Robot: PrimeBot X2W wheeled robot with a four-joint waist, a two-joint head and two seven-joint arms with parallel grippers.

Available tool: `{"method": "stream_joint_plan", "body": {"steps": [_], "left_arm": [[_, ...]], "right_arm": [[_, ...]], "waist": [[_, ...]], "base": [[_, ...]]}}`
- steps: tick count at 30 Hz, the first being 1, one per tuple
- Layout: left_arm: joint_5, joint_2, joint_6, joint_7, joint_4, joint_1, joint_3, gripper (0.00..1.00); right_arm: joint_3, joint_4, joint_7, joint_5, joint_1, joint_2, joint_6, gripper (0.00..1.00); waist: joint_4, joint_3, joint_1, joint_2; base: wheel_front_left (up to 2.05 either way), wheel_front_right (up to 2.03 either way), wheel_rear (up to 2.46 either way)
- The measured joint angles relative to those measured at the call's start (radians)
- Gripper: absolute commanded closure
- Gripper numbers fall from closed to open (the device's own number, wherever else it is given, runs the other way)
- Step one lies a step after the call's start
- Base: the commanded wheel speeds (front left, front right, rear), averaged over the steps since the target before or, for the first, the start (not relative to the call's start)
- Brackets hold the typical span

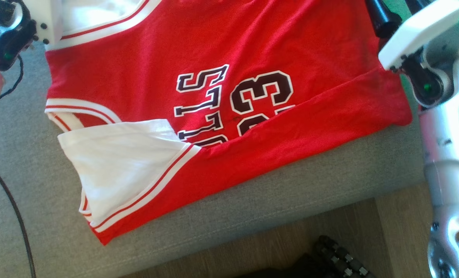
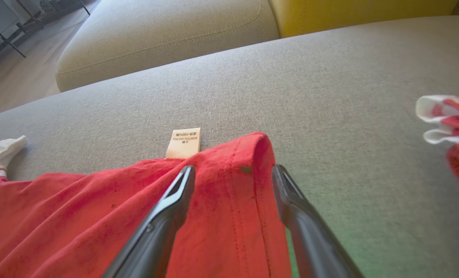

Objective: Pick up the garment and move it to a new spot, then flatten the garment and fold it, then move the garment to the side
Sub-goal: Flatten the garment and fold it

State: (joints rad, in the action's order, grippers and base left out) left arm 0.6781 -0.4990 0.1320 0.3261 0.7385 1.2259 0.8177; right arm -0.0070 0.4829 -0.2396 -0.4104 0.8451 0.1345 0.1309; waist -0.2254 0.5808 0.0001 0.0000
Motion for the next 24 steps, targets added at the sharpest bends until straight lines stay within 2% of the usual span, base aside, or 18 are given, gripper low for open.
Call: {"method": "stream_joint_plan", "body": {"steps": [6, 9, 11, 12, 13, 14, 18, 24], "left_arm": [[0.02, 0.0, 0.0, -0.008, -0.01, 0.029, 0.044, 1.0], [0.03, 0.0, 0.0, -0.012, -0.012, 0.042, 0.058, 1.0], [0.034, -0.001, 0.0, -0.017, -0.013, 0.05, 0.073, 1.0], [0.04, -0.002, 0.0, -0.02, -0.014, 0.052, 0.077, 1.0], [0.043, -0.003, 0.0, -0.02, -0.014, 0.053, 0.08, 1.0], [0.047, -0.005, 0.0, -0.021, -0.014, 0.054, 0.083, 1.0], [0.058, -0.012, 0.0, -0.029, -0.01, 0.062, 0.102, 1.0], [0.062, -0.021, 0.0, -0.096, -0.011, 0.079, 0.122, 1.0]], "right_arm": [[0.014, 0.149, 0.013, 0.012, 0.108, 0.003, 0.0, 0.0], [0.019, 0.215, 0.021, 0.014, 0.16, 0.004, 0.0, 0.05], [0.021, 0.253, 0.03, 0.014, 0.185, 0.004, 0.0, 0.16], [0.022, 0.273, 0.04, 0.014, 0.196, 0.004, 0.0, 0.26], [0.024, 0.29, 0.046, 0.014, 0.205, 0.004, 0.0, 0.46], [0.026, 0.308, 0.05, 0.014, 0.213, 0.004, 0.0, 0.59], [0.04, 0.36, 0.07, 0.014, 0.236, 0.006, 0.0, 1.0], [0.046, 0.405, 0.11, 0.012, 0.273, 0.024, 0.0, 1.0]], "waist": [[0.022, 0.012, 0.0, 0.0], [0.031, 0.019, 0.0, 0.0], [0.035, 0.021, 0.0, 0.0], [0.036, 0.022, 0.0, 0.0], [0.038, 0.022, 0.0, 0.0], [0.039, 0.023, 0.0, 0.0], [0.042, 0.025, 0.0, 0.0], [0.045, 0.024, 0.0, 0.0]], "base": [[0.0, 0.0, 0.0], [0.0, 0.0, 0.0], [0.0, 0.0, 0.0], [0.0, 0.0, 0.0], [0.0, 0.0, 0.0], [0.0, 0.0, 0.0], [0.0, 0.0, 0.0], [0.0, 0.0, 0.0]]}}
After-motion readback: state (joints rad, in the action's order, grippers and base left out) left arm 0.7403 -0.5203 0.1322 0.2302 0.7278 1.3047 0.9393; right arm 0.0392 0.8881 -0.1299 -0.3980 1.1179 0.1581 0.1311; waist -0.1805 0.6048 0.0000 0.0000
